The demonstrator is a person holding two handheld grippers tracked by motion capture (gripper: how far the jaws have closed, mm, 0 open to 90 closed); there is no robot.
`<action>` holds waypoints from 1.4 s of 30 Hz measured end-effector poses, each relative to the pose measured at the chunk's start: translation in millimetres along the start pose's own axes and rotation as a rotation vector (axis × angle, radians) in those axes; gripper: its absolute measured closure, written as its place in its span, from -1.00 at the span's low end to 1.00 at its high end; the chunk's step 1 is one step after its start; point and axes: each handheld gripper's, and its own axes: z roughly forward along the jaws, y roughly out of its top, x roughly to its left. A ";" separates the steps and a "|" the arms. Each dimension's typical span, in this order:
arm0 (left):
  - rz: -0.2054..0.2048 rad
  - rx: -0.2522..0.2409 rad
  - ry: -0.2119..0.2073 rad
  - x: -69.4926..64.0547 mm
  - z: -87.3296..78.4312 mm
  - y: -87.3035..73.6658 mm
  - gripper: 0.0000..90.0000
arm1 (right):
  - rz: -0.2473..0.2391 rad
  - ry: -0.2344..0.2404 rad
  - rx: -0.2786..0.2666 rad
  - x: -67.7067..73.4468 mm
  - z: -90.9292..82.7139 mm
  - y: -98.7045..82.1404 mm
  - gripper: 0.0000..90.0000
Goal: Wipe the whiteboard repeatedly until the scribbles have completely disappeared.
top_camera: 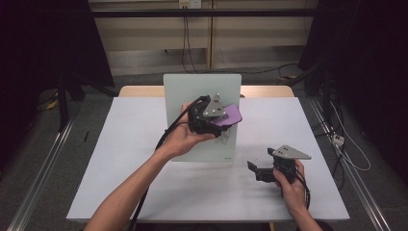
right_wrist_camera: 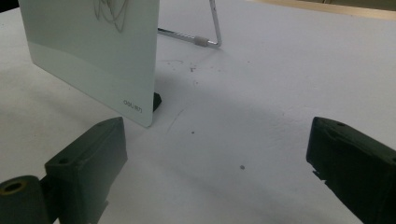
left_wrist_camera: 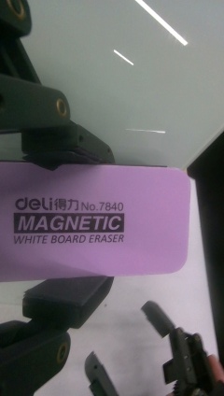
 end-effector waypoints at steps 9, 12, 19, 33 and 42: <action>0.001 0.024 -0.032 -10.1 7.8 -9.3 -0.09 | -0.002 0.000 0.001 0.4 -0.2 0.0 -0.89; -0.008 0.021 -0.033 -6.2 4.1 -9.1 -0.08 | -0.001 0.001 0.001 0.4 -0.2 0.0 -0.89; -0.046 -0.021 0.035 11.0 -20.0 -8.1 -0.08 | -0.003 0.001 0.000 0.2 -0.2 -0.1 -0.89; -0.045 -0.008 0.048 9.4 -28.4 -24.6 -0.09 | 0.000 -0.003 0.001 0.5 -0.3 0.1 -0.89; -0.027 0.052 0.018 -5.9 -22.5 -44.5 -0.09 | -0.001 -0.003 0.000 0.7 -0.6 0.0 -0.89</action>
